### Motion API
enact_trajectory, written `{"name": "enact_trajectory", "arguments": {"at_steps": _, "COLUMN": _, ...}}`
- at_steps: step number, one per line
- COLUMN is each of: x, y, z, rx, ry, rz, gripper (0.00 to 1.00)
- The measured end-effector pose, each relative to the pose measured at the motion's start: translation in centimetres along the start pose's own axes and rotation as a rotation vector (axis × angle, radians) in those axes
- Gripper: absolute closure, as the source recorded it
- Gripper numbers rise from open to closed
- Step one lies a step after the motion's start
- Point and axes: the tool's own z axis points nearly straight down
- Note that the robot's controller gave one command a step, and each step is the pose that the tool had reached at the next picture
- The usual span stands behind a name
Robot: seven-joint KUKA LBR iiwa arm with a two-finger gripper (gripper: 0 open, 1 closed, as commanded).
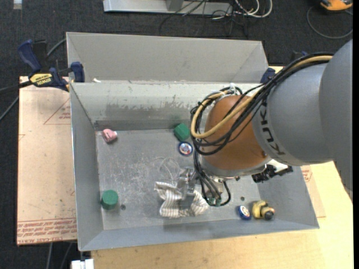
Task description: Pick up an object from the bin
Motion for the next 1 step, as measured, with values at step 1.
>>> {"name": "enact_trajectory", "arguments": {"at_steps": 1, "x": 0.03, "y": 0.00, "z": -0.88, "rx": 0.001, "ry": 0.002, "rz": 0.000, "gripper": 1.00}}
